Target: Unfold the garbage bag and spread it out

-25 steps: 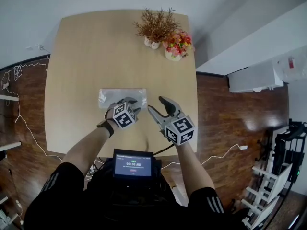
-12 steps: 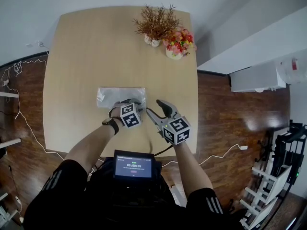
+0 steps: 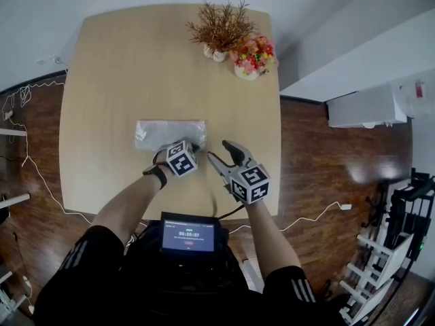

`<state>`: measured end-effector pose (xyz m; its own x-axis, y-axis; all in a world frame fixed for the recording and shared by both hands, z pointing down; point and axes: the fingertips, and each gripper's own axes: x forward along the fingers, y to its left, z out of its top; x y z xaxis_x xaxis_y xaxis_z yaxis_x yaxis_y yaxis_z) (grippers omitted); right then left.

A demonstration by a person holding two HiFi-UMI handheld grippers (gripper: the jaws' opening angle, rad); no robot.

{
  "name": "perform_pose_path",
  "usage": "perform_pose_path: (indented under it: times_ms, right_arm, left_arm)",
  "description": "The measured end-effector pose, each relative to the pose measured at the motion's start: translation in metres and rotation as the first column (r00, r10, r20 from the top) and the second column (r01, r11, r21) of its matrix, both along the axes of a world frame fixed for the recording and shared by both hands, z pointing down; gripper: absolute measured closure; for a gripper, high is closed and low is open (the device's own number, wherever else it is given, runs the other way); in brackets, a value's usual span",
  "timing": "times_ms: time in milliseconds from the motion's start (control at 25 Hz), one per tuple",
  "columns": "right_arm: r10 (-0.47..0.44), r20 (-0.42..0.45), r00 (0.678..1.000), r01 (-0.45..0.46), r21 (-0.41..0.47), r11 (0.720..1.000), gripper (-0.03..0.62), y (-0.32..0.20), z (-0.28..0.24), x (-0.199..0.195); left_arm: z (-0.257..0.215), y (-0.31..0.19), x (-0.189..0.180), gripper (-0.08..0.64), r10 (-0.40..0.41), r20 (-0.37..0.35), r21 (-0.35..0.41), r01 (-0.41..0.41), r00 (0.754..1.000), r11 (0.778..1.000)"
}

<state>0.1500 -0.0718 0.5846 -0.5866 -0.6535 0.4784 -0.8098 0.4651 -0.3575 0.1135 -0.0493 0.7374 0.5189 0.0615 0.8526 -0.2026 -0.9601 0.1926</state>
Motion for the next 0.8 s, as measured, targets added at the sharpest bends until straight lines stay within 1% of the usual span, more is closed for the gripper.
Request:
perform_pose_path:
  times_ms: [120,240,320,440,560,640,680,720,760,800]
  right_arm:
    - [-0.001,0.002,1.0,0.001,-0.002,1.0,0.328,0.0,0.002,-0.001]
    - [-0.006,0.002,1.0,0.006,-0.01,1.0,0.328,0.0,0.006,-0.004]
    - [-0.011,0.002,1.0,0.011,-0.017,1.0,0.328,-0.001,0.009,-0.007]
    - [-0.024,0.0,1.0,0.024,-0.031,0.999,0.328,0.0,0.016,-0.012]
    - [-0.038,-0.002,0.999,0.038,-0.049,0.998,0.328,0.001,0.024,-0.019]
    - [-0.052,-0.005,0.999,0.052,-0.061,0.997,0.328,0.002,0.03,-0.024]
    - [-0.061,-0.012,0.998,0.06,-0.064,0.996,0.337,0.002,0.034,-0.026]
    - [-0.07,-0.025,0.997,0.068,-0.066,0.996,0.38,0.001,0.039,-0.027]
    - [-0.079,-0.044,0.996,0.076,-0.069,0.995,0.402,0.001,0.044,-0.027]
    - [-0.092,-0.067,0.994,0.087,-0.072,0.994,0.407,0.001,0.05,-0.028]
  left_arm:
    - [-0.011,-0.001,0.002,0.558,-0.054,-0.049,-0.047,0.052,0.997,0.998]
    - [-0.033,-0.006,0.002,0.559,-0.131,-0.11,-0.098,0.121,0.985,0.988]
    - [-0.045,-0.012,0.0,0.559,-0.187,-0.155,-0.123,0.169,0.97,0.978]
    - [-0.047,-0.023,-0.006,0.559,-0.26,-0.217,-0.15,0.231,0.941,0.961]
    - [-0.056,-0.024,-0.011,0.559,-0.326,-0.269,-0.227,0.27,0.906,0.936]
    - [-0.06,-0.025,-0.015,0.559,-0.35,-0.291,-0.246,0.284,0.89,0.927]
    - [-0.062,-0.026,-0.016,0.559,-0.358,-0.299,-0.248,0.291,0.884,0.924]
    - [-0.064,-0.027,-0.017,0.559,-0.365,-0.307,-0.25,0.296,0.879,0.922]
    - [-0.065,-0.028,-0.018,0.559,-0.37,-0.313,-0.253,0.299,0.875,0.92]
    - [-0.065,-0.028,-0.018,0.559,-0.373,-0.317,-0.255,0.3,0.872,0.919]
